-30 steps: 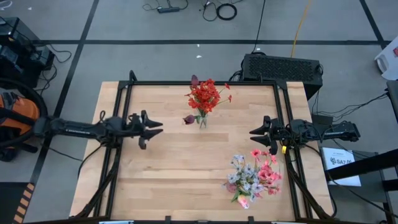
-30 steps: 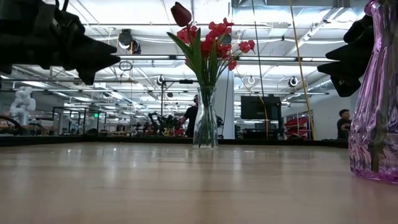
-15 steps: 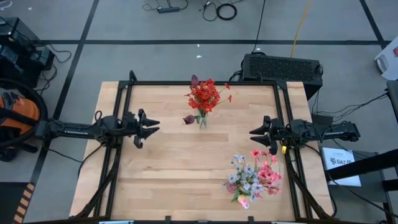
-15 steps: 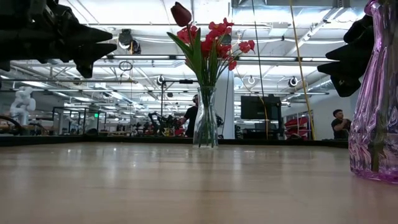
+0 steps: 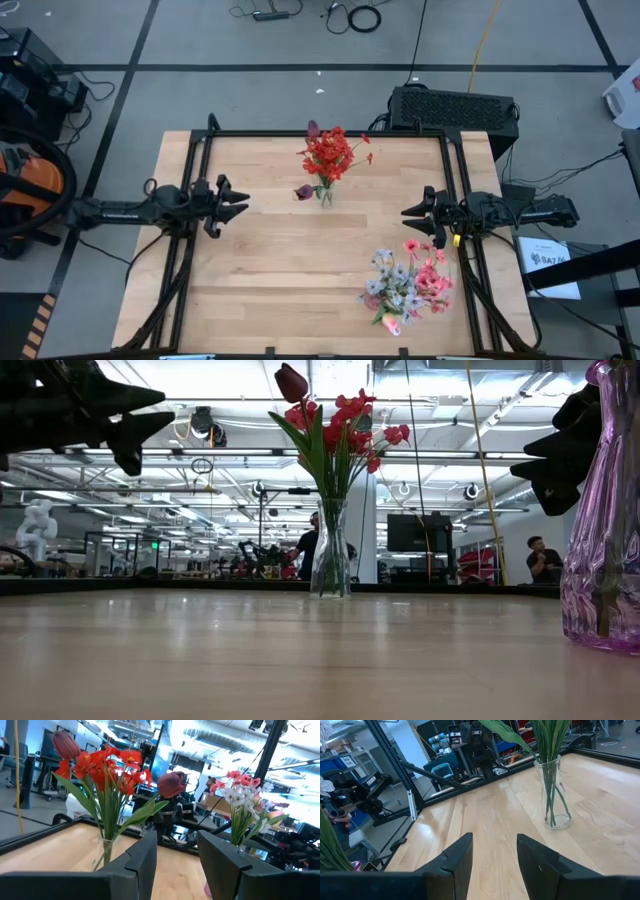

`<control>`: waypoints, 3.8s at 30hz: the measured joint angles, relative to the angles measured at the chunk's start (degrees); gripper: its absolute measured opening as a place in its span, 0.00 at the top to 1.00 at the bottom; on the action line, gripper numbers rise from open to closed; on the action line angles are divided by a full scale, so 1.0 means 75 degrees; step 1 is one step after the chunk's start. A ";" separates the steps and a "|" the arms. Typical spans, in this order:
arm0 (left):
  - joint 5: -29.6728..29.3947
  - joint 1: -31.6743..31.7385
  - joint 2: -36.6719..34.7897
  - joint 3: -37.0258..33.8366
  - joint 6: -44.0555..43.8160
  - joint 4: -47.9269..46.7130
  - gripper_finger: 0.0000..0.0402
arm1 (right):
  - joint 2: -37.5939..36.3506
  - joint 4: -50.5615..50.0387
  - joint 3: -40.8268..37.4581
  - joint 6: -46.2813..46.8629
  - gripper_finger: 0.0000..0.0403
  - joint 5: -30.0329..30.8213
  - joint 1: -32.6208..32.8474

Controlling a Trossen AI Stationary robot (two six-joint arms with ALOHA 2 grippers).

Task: Sort flowers into vase by color
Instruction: Return to Home Position

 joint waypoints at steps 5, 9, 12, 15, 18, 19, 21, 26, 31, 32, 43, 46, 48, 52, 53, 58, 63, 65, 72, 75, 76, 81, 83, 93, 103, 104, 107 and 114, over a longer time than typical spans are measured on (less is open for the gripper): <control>-0.0003 0.0002 -0.0808 0.0000 0.0011 -0.0963 0.63 | 0.0000 0.0000 0.0000 0.0001 0.64 0.0000 0.0001; -0.0003 0.0000 -0.1145 0.0000 0.0041 -0.2097 0.63 | 0.0000 0.0000 0.0000 0.0002 0.64 0.0000 0.0002; 0.0015 0.0000 -0.1148 0.0000 0.0017 -0.2789 0.63 | 0.0000 0.0000 0.0000 0.0002 0.64 0.0000 0.0003; 0.0092 0.0000 -0.0993 0.0010 0.0068 -0.2833 0.63 | 0.0000 0.0003 0.0000 0.0003 0.64 0.0000 0.0001; 0.0093 0.0000 -0.0932 0.0012 0.0057 -0.2838 0.63 | 0.0000 0.0000 0.0000 0.0003 0.64 0.0000 0.0000; 0.0093 0.0000 -0.0932 0.0012 0.0054 -0.2841 0.63 | 0.0000 0.0000 0.0000 0.0000 0.64 0.0000 0.0000; 0.0093 0.0000 -0.0932 0.0012 0.0054 -0.2814 0.63 | 0.0000 0.0000 0.0000 0.0002 0.64 0.0000 0.0000; 0.0090 0.0000 -0.0932 0.0012 0.0054 -0.2736 0.63 | 0.0000 0.0000 0.0000 0.0001 0.64 0.0001 0.0001; 0.0090 0.0000 -0.0932 0.0012 0.0051 -0.2698 0.63 | 0.0000 0.0000 0.0000 0.0003 0.64 0.0000 0.0000; 0.0090 0.0000 -0.0932 0.0012 0.0051 -0.2687 0.63 | 0.0000 0.0000 0.0000 0.0000 0.64 0.0000 0.0003; 0.0090 0.0000 -0.0932 0.0012 0.0031 -0.2666 0.63 | 0.0000 0.0000 0.0000 0.0003 0.64 0.0000 0.0000; 0.0090 0.0000 -0.0932 0.0012 0.0030 -0.2655 0.63 | 0.0000 0.0000 0.0000 0.0003 0.64 0.0000 0.0000; 0.0090 0.0000 -0.0932 0.0012 0.0030 -0.2655 0.63 | 0.0000 0.0000 0.0000 0.0001 0.64 0.0000 0.0000; 0.0090 0.0000 -0.0932 0.0015 0.0033 -0.2655 0.63 | 0.0000 0.0000 0.0000 0.0001 0.64 0.0000 0.0000; 0.0090 0.0000 -0.0932 0.0015 0.0033 -0.2655 0.63 | 0.0000 0.0000 0.0000 0.0003 0.64 0.0000 0.0003; 0.0090 -0.0001 -0.0932 0.0015 0.0038 -0.2655 0.63 | 0.0000 0.0001 0.0000 0.0003 0.64 0.0000 0.0000; 0.0090 0.0000 -0.0932 0.0015 0.0054 -0.2654 0.63 | 0.0000 0.0000 0.0000 0.0003 0.64 0.0000 0.0003; 0.0090 0.0000 -0.0932 0.0015 0.0054 -0.2655 0.63 | 0.0000 0.0002 0.0000 0.0001 0.64 0.0000 0.0003; 0.0090 -0.0003 -0.0932 0.0015 0.0051 -0.2655 0.63 | 0.0000 0.0000 0.0000 0.0003 0.64 0.0000 0.0000; 0.0090 0.0000 -0.0932 0.0015 0.0051 -0.2655 0.63 | 0.0000 0.0000 0.0000 0.0001 0.64 0.0000 0.0000; 0.0090 -0.0001 -0.0932 0.0015 0.0051 -0.2655 0.63 | 0.0000 0.0000 0.0000 0.0002 0.64 0.0000 0.0003; 0.0090 0.0000 -0.0932 0.0017 0.0048 -0.2654 0.63 | 0.0000 0.0000 0.0000 0.0003 0.64 0.0000 0.0003; 0.0090 0.0000 -0.0932 0.0017 0.0048 -0.2655 0.63 | 0.0000 0.0000 0.0000 0.0000 0.64 0.0000 0.0000; 0.0090 -0.0001 -0.0932 0.0017 0.0048 -0.2652 0.63 | 0.0000 0.0000 0.0000 0.0003 0.64 0.0000 0.0000; 0.0090 0.0000 -0.0932 0.0017 0.0033 -0.2655 0.63 | 0.0000 0.0000 0.0000 0.0001 0.64 0.0000 0.0000; 0.0090 0.0000 -0.0932 0.0017 0.0033 -0.2652 0.63 | 0.0000 0.0000 0.0000 0.0002 0.64 0.0000 0.0002; 0.0090 -0.0003 -0.0932 0.0017 0.0033 -0.2652 0.63 | 0.0000 0.0000 0.0000 0.0000 0.64 0.0000 0.0003; 0.0090 -0.0002 -0.0932 0.0020 0.0038 -0.2654 0.63 | 0.0000 0.0000 0.0000 0.0000 0.64 0.0000 0.0001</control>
